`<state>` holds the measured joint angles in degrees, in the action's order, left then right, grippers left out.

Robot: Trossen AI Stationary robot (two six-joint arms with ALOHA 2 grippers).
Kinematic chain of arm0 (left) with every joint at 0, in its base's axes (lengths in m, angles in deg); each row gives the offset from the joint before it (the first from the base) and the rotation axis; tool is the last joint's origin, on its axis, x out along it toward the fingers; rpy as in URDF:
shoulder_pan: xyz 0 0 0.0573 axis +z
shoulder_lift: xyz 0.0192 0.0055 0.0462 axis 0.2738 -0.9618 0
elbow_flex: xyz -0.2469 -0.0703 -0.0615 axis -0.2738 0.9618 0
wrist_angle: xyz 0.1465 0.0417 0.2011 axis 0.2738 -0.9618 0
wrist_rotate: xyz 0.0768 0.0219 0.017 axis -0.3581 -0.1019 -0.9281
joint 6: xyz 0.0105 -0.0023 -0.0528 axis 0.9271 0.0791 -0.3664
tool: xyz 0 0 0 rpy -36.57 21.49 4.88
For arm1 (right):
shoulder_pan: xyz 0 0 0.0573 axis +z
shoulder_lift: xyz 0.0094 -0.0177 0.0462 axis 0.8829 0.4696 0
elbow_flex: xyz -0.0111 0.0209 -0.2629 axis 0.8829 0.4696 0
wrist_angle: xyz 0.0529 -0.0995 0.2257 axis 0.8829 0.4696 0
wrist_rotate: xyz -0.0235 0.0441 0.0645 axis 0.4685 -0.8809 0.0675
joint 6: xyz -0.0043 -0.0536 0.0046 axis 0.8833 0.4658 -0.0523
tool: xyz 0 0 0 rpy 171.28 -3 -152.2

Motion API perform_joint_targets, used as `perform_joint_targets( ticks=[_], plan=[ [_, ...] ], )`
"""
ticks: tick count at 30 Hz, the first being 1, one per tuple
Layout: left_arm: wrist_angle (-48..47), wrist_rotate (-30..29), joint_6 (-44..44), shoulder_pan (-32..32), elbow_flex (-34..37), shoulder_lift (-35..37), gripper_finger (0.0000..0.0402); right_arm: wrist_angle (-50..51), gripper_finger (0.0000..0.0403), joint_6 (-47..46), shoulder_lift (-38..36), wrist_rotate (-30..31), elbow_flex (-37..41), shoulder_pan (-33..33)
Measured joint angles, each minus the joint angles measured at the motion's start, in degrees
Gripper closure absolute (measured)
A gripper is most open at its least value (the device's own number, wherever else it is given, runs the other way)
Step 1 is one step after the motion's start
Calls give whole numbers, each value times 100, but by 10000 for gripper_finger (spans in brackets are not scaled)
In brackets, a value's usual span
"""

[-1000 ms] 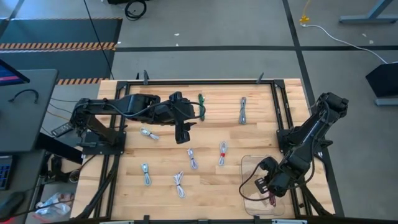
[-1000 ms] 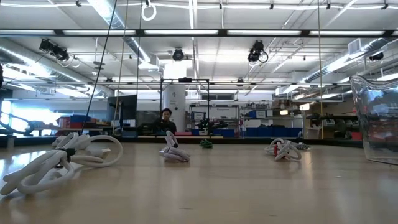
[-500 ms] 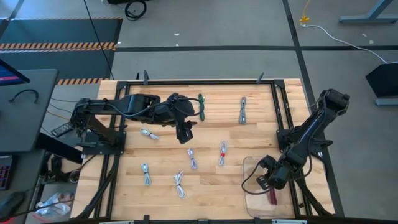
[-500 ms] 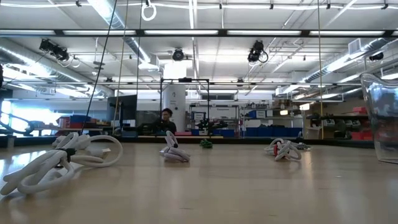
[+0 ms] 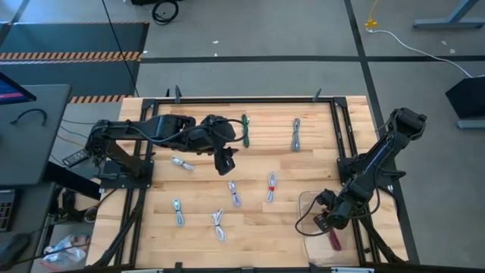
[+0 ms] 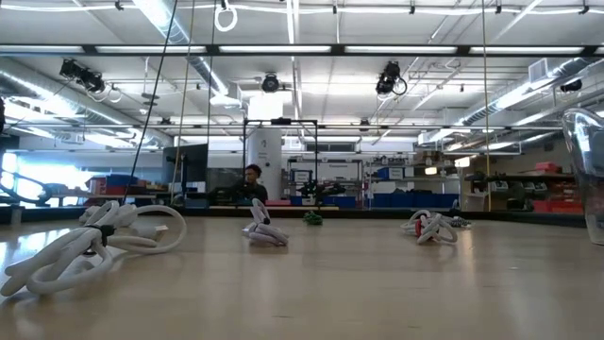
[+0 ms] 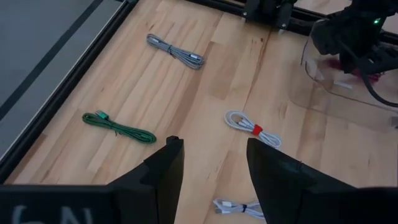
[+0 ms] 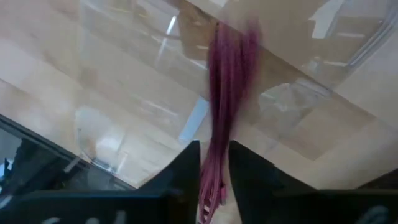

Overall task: Pick and place USB-C Cables
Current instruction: Put the pink charger cable into the transparent bin, then put the green charger cable into the transparent bin

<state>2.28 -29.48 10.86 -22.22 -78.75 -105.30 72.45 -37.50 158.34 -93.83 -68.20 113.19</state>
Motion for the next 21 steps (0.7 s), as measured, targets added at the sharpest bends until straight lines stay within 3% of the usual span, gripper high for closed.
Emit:
perform_joint_targets(
  ticks=[9, 21],
  plan=[
    [-2, 0, 20, 0, 0, 0, 221, 170, 270, 354, -63, 562, -139, -10],
    [-208, 0, -26, 0, 0, 0, 221, 426, 269, 1772, -96, 1300, -1553, -317]
  ],
)
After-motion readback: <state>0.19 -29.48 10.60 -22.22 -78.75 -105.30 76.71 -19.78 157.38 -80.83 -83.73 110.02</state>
